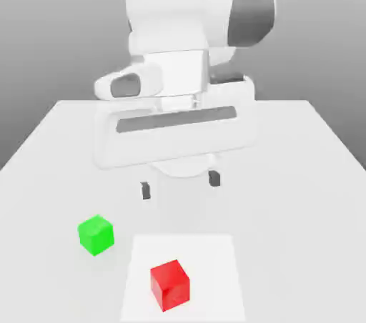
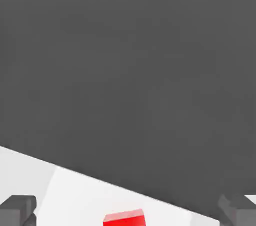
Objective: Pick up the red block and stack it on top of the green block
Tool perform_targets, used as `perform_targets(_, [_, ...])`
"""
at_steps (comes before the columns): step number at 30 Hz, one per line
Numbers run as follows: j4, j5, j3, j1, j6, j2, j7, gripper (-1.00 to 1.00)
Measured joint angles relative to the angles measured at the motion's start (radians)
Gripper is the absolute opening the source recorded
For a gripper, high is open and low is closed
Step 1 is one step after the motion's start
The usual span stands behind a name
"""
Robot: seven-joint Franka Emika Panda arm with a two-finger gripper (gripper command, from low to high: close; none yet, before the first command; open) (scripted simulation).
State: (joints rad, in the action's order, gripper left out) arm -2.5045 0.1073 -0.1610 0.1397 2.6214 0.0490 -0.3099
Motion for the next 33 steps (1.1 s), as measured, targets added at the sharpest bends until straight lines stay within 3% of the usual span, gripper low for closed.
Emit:
perform_targets(5, [-0.049,-0.034,0.000,-0.014,0.081,-0.175,0.074,0.00])
perform_targets(10, [-0.035,0.013,0.041,-0.045,0.220,-0.354,0.127,0.00])
perform_targets(11, [-0.030,0.023,0.052,-0.055,0.245,-0.384,0.135,-1.00])
perform_targets(18, [-0.030,0.022,0.055,-0.057,0.247,-0.388,0.134,-1.00])
perform_targets(23, [-0.055,-0.043,0.019,-0.036,0.118,-0.231,0.088,-1.00])
perform_targets(29, [-0.194,-0.177,-0.087,-0.235,0.060,-0.026,0.294,-1.00])
perform_targets(33, [-0.301,-0.235,-0.156,-0.297,0.046,0.096,0.482,-1.00])
